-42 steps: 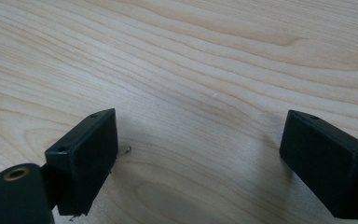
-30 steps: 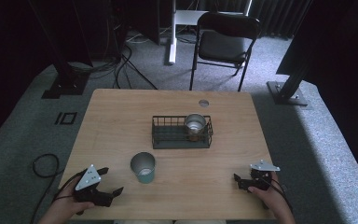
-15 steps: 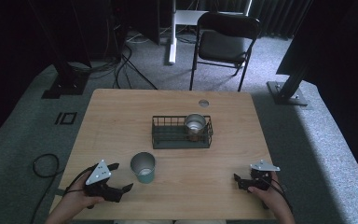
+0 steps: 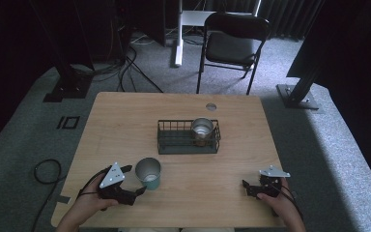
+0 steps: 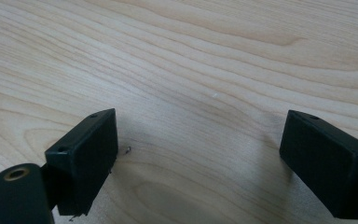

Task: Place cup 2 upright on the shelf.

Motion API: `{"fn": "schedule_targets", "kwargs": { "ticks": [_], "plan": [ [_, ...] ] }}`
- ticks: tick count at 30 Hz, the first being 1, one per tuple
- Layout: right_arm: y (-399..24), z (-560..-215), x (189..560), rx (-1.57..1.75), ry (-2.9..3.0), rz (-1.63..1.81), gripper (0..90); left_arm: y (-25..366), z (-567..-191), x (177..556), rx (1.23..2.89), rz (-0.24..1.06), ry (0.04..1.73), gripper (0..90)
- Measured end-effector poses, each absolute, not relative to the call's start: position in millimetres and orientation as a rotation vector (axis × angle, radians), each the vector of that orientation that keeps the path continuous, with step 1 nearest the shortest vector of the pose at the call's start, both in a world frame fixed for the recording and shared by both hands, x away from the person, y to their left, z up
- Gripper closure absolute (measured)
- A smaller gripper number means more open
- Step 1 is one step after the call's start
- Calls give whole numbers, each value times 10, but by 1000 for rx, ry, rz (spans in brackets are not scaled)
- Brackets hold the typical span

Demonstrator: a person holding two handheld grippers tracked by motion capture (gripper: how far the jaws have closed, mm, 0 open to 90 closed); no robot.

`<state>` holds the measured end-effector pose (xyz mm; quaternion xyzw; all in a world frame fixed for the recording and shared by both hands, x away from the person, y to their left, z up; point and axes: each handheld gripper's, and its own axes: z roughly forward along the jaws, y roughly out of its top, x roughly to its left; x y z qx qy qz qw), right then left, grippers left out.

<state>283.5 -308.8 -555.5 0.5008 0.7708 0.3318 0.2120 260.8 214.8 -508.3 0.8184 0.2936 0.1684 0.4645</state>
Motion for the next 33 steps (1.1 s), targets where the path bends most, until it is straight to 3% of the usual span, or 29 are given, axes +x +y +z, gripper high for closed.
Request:
{"fn": "schedule_targets", "kwargs": {
  "ticks": [33],
  "plan": [
    [-3088,-5555,2835,1390,2141,922,111,1813,-5100,2777,1931,388,670,68]
  ]
}}
